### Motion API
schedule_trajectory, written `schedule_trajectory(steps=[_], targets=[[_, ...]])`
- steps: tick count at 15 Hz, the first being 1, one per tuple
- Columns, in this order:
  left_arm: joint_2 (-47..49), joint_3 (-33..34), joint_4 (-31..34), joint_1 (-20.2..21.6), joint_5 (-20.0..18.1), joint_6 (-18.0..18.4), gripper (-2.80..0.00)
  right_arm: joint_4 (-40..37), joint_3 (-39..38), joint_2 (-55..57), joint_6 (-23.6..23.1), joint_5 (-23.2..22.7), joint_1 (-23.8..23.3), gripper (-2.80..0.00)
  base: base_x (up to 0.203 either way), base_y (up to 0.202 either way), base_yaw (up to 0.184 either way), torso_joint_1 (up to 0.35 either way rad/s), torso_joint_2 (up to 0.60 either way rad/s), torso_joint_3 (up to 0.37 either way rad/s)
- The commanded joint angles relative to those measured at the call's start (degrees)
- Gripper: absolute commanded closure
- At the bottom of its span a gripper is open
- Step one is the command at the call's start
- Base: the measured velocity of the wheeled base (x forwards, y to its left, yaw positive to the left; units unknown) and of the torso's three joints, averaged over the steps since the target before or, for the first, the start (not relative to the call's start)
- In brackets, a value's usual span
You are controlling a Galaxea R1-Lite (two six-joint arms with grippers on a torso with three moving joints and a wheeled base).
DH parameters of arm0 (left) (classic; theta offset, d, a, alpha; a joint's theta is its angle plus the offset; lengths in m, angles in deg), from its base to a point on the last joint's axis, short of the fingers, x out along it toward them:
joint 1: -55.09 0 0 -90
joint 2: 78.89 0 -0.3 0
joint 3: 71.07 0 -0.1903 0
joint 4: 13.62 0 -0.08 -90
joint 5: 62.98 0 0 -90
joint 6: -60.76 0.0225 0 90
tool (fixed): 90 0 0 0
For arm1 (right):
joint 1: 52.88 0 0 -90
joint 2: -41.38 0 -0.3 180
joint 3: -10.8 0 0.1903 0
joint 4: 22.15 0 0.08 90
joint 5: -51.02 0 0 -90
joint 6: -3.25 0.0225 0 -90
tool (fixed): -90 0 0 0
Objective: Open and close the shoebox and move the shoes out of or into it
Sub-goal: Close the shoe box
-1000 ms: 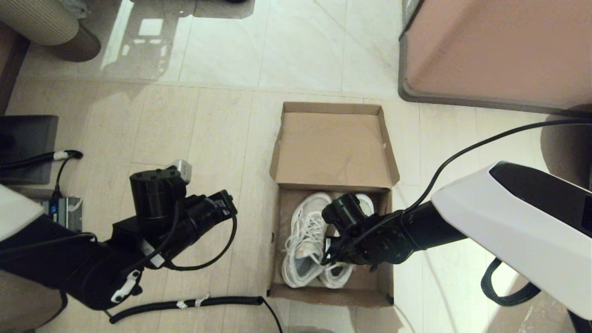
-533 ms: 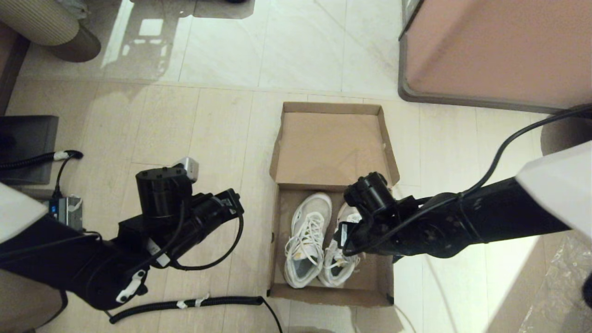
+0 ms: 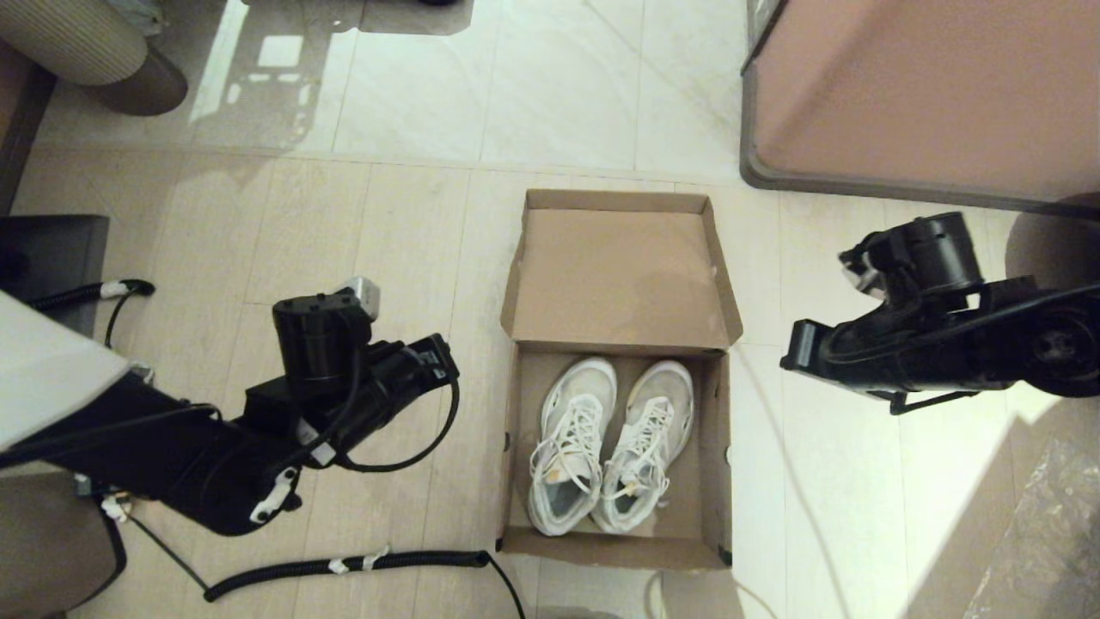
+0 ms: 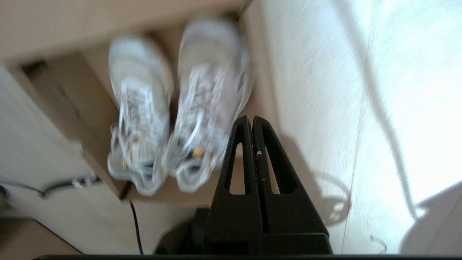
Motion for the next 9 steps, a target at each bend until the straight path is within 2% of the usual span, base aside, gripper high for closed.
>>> schedule_trajectory(steps=[1, 2, 6, 7, 9], targets=[[2.35, -3.95, 4.97, 1.26, -1.35, 0.76, 0.0, -0.1, 2.7, 0.02, -0.26, -10.85, -7.7, 0.0, 0.0, 0.0, 0.0, 0.0, 0.0, 0.0], [2.85, -6.9, 7.38, 1.79, -2.68, 1.54, 0.0, -0.15, 4.42, 1.98, 0.93, -14.03, -9.2, 0.0, 0.0, 0.0, 0.0, 0.0, 0.0, 0.0], [7.88, -18.73, 13.96, 2.82, -5.78, 2.35, 0.0, -0.18, 10.98, 10.52, 8.13, -15.31, -10.8, 0.0, 0.0, 0.0, 0.0, 0.0, 0.0, 0.0], [8.92, -19.18, 14.56, 2.86, -7.22, 2.15, 0.0, -0.2, 13.44, 13.06, 10.3, -15.41, -11.31, 0.0, 0.0, 0.0, 0.0, 0.0, 0.0, 0.0], [10.49, -20.25, 14.36, 2.86, -7.76, 0.86, 0.0, -0.55, 20.53, 18.4, 16.64, -16.26, -12.57, 0.0, 0.0, 0.0, 0.0, 0.0, 0.0, 0.0]])
